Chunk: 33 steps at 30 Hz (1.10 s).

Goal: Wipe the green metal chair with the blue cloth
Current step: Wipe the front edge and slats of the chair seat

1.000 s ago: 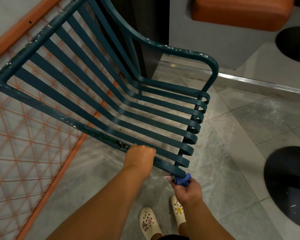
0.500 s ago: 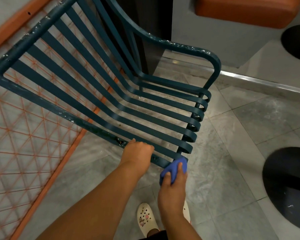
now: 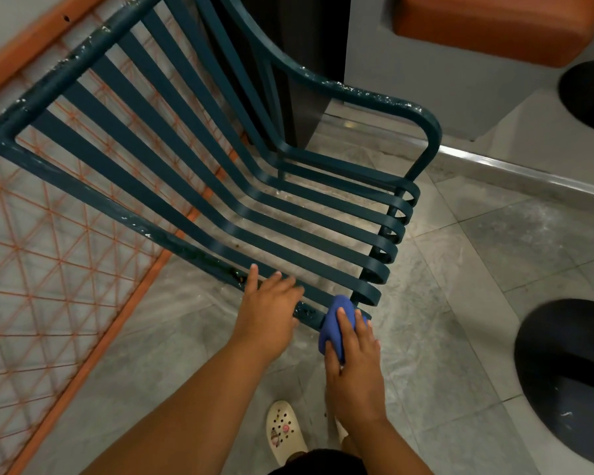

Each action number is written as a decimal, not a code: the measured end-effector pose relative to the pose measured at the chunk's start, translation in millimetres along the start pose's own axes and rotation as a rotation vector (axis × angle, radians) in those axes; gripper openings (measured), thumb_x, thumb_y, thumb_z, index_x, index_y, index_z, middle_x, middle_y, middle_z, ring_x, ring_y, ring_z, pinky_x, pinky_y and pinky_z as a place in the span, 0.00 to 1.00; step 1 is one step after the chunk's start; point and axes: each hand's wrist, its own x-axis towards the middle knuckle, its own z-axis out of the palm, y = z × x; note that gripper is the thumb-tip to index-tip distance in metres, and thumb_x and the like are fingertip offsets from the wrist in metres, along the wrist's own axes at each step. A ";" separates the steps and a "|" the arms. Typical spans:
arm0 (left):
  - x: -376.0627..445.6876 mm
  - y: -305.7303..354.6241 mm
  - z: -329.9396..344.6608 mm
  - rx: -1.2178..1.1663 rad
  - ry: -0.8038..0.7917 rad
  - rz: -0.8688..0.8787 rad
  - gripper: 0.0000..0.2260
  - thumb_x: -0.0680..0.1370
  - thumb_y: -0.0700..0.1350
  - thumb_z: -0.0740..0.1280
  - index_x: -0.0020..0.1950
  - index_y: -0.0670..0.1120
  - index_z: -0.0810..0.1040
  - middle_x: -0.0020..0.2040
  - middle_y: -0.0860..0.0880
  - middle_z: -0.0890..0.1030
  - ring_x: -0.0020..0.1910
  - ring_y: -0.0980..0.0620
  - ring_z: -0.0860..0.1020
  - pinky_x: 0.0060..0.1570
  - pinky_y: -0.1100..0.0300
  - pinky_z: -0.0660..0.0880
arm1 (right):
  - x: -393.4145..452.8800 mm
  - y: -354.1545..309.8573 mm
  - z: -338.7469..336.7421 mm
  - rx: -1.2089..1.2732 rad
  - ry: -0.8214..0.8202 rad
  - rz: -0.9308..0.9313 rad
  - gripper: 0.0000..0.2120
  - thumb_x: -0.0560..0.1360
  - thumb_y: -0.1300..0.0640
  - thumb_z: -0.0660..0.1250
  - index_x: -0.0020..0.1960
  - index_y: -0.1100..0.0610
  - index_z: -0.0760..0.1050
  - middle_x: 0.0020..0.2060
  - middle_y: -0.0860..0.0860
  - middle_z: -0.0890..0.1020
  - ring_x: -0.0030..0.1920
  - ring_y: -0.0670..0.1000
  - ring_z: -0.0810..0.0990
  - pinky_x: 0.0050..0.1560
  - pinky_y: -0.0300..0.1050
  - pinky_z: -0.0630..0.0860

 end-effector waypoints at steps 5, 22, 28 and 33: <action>-26.0 -15.3 16.6 -0.181 0.096 -0.166 0.46 0.74 0.59 0.67 0.76 0.53 0.34 0.77 0.51 0.37 0.75 0.50 0.35 0.73 0.46 0.35 | 11.5 -14.7 -0.9 0.019 0.020 -0.071 0.21 0.81 0.51 0.55 0.72 0.42 0.54 0.76 0.47 0.57 0.77 0.48 0.50 0.75 0.47 0.40; -43.4 -54.0 25.2 -0.363 0.123 -0.426 0.40 0.75 0.45 0.64 0.78 0.47 0.40 0.78 0.49 0.39 0.76 0.53 0.39 0.73 0.51 0.38 | 16.4 -35.3 21.1 -0.460 0.020 -0.280 0.39 0.67 0.58 0.77 0.73 0.50 0.63 0.72 0.57 0.67 0.72 0.65 0.62 0.67 0.64 0.62; -41.1 -65.0 25.0 -0.349 0.075 -0.518 0.39 0.77 0.48 0.63 0.77 0.47 0.38 0.78 0.48 0.38 0.76 0.50 0.39 0.74 0.48 0.40 | 15.2 -20.3 9.7 -0.552 -0.075 -0.535 0.41 0.65 0.59 0.78 0.73 0.50 0.62 0.73 0.53 0.65 0.74 0.63 0.58 0.66 0.62 0.64; -38.9 -75.1 24.3 -0.301 0.007 -0.486 0.36 0.78 0.47 0.60 0.77 0.49 0.37 0.78 0.49 0.38 0.76 0.49 0.36 0.74 0.43 0.40 | 30.4 -34.9 10.4 -0.497 -0.023 -0.303 0.33 0.73 0.52 0.71 0.74 0.52 0.61 0.72 0.58 0.67 0.70 0.64 0.66 0.67 0.62 0.67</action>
